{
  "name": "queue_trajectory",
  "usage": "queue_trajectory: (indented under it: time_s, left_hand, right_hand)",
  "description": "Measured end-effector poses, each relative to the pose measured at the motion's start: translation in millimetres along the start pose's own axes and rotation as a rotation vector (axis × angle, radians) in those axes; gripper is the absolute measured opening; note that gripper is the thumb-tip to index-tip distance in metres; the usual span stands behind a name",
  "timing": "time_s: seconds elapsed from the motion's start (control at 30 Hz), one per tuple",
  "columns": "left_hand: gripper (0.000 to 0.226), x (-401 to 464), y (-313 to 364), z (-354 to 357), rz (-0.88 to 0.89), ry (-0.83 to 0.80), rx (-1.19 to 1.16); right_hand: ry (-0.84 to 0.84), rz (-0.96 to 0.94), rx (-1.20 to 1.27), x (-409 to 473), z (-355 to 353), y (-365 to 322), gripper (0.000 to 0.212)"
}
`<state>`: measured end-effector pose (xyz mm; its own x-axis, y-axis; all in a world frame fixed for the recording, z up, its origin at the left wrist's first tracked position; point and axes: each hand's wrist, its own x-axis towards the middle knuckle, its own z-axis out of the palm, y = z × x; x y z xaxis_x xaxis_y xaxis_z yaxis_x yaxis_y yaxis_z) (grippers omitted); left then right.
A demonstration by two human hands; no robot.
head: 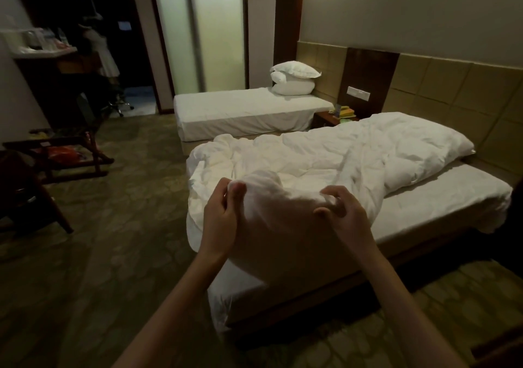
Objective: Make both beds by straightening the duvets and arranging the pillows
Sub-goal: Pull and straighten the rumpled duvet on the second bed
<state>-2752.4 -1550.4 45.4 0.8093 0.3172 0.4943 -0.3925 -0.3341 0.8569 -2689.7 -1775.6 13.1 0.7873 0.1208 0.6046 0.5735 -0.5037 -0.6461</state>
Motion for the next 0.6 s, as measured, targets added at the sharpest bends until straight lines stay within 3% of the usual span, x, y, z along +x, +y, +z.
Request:
queue_trajectory:
  time_s: [0.13,0.23,0.3,0.43,0.6]
  left_hand:
    - [0.025,-3,14,17,-0.001,0.017,-0.009]
    - [0.027,-6,21,26,-0.028,0.020,-0.019]
    - [0.035,-7,22,30,-0.037,0.032,-0.012]
    - [0.027,-13,32,32,-0.021,0.063,0.010]
    - [0.040,-25,46,33,-0.008,0.057,-0.022]
  right_hand:
    - [-0.033,-0.184,0.073,6,6,-24,0.054]
    - [-0.131,-0.176,0.144,12,11,-46,0.072]
    - [-0.142,-0.215,0.152,14,14,-55,0.071]
    - [-0.142,-0.331,0.101,17,12,-59,0.059]
    - [-0.199,-0.248,0.120,13,-1,-64,0.048]
